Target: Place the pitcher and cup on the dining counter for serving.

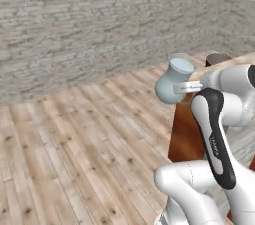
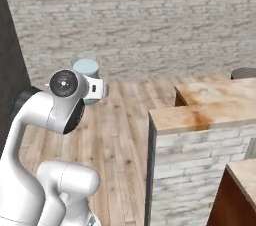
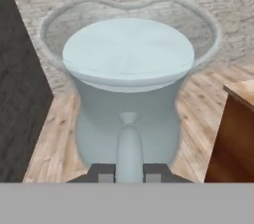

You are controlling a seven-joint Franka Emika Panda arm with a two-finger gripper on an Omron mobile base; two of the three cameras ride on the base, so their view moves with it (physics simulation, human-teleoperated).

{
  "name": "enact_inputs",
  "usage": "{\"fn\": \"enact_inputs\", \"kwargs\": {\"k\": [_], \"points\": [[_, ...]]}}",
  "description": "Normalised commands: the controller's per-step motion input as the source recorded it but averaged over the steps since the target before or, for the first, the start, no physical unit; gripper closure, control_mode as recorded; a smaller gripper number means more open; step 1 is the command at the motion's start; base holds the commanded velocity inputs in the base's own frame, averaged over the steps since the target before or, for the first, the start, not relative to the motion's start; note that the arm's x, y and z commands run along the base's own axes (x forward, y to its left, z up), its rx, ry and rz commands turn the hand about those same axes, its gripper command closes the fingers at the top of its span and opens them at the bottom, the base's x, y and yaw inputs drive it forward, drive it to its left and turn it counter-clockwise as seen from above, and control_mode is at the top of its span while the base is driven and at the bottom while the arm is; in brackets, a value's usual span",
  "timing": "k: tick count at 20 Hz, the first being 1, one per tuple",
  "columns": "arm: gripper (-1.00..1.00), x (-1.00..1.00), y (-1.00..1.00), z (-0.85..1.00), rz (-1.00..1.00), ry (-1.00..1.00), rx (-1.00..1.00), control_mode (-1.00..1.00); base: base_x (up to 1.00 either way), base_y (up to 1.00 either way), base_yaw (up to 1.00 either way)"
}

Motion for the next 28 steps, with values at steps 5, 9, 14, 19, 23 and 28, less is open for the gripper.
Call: {"fn": "enact_inputs", "kwargs": {"k": [5, 9, 14, 19, 23, 28], "points": [[1.00, 0.00, 0.00, 0.00, 0.00, 0.00, 0.00, 1.00, 1.00, 1.00, -0.52], [1.00, 0.00, 0.00, 0.00, 0.00, 0.00, 0.00, 1.00, 1.00, 1.00, -0.56], [1.00, 0.00, 0.00, 0.00, 0.00, 0.00, 0.00, 1.00, 0.82, 0.65, -0.64], [1.00, 0.00, 0.00, 0.00, 0.00, 0.00, 0.00, 1.00, 0.64, 0.37, -0.68], [1.00, 0.00, 0.00, 0.00, 0.00, 0.00, 0.00, 1.00, 0.50, 0.00, -0.61], [1.00, 0.00, 0.00, 0.00, 0.00, 0.00, 0.00, 1.00, 0.58, 0.00, -0.57]]}}
